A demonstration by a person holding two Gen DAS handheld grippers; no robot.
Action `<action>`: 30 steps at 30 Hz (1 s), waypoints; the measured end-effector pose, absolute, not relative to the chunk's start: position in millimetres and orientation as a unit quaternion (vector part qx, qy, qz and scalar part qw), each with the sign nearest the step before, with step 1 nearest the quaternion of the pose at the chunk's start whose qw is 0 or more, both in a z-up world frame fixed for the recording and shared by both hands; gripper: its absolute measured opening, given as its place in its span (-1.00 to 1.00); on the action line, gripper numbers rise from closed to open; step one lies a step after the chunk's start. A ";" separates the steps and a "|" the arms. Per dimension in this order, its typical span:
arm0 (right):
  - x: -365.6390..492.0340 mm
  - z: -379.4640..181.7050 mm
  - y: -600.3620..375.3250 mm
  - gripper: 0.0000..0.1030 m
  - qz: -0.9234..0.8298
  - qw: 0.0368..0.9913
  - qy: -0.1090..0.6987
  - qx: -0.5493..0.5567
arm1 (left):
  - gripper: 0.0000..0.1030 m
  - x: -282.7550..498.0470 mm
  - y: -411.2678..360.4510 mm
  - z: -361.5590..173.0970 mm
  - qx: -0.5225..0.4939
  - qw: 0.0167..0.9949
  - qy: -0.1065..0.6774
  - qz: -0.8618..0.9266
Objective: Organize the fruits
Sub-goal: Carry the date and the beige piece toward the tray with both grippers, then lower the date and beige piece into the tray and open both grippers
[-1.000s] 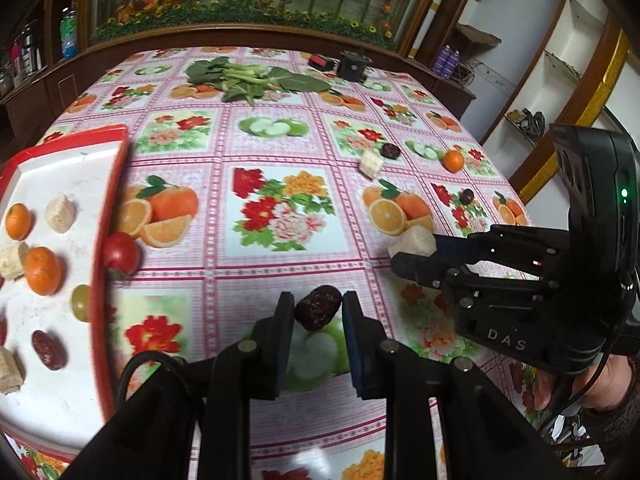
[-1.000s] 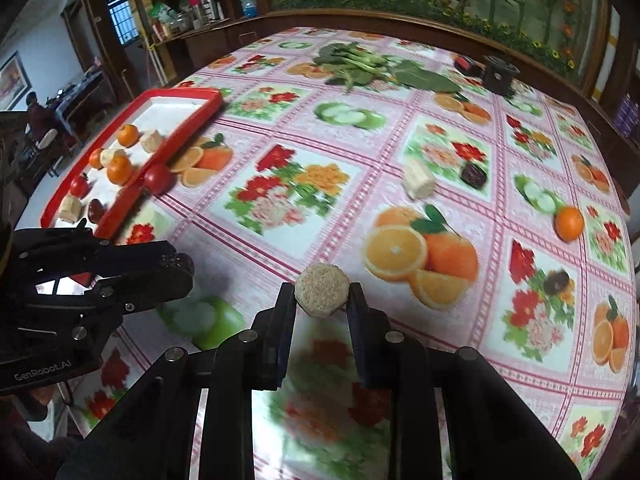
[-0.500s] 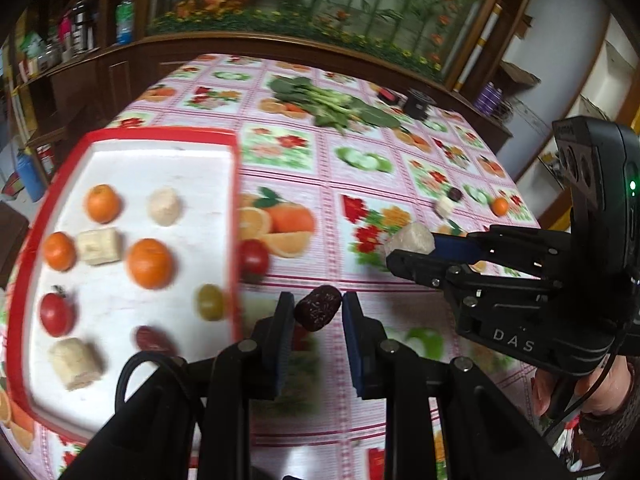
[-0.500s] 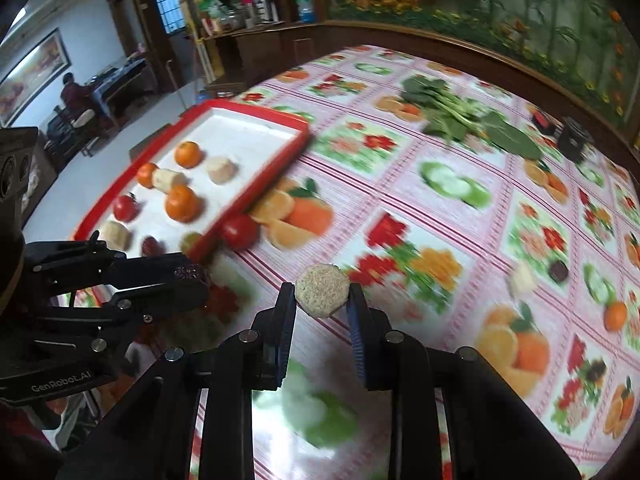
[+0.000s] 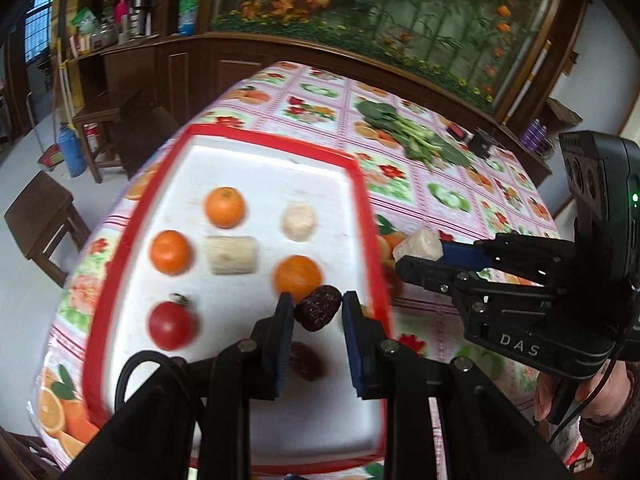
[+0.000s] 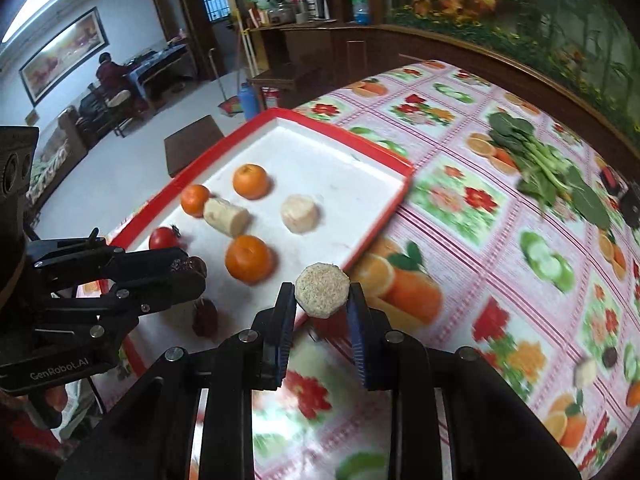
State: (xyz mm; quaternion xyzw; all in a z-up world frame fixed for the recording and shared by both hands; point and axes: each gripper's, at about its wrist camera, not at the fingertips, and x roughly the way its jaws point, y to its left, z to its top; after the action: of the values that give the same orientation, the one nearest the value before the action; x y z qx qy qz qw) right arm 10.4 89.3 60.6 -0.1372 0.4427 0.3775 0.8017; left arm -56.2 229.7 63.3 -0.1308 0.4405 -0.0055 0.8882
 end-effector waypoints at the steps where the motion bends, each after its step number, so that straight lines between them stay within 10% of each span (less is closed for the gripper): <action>1: 11.3 59.8 93.9 -0.52 0.379 0.800 0.444 -0.137 | -0.48 -55.4 234.8 62.2 -0.133 0.888 0.441 -0.001; 30: 39.4 17.2 148.4 -0.51 0.382 0.773 0.467 -0.195 | -0.48 -25.6 263.3 22.8 -0.126 0.866 0.483 0.025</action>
State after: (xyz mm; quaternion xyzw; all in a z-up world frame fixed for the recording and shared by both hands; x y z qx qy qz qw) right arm 39.4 148.4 17.2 -0.1945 0.4669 0.3821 0.7734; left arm -25.6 263.3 22.8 -0.1261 0.4828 0.0252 0.8662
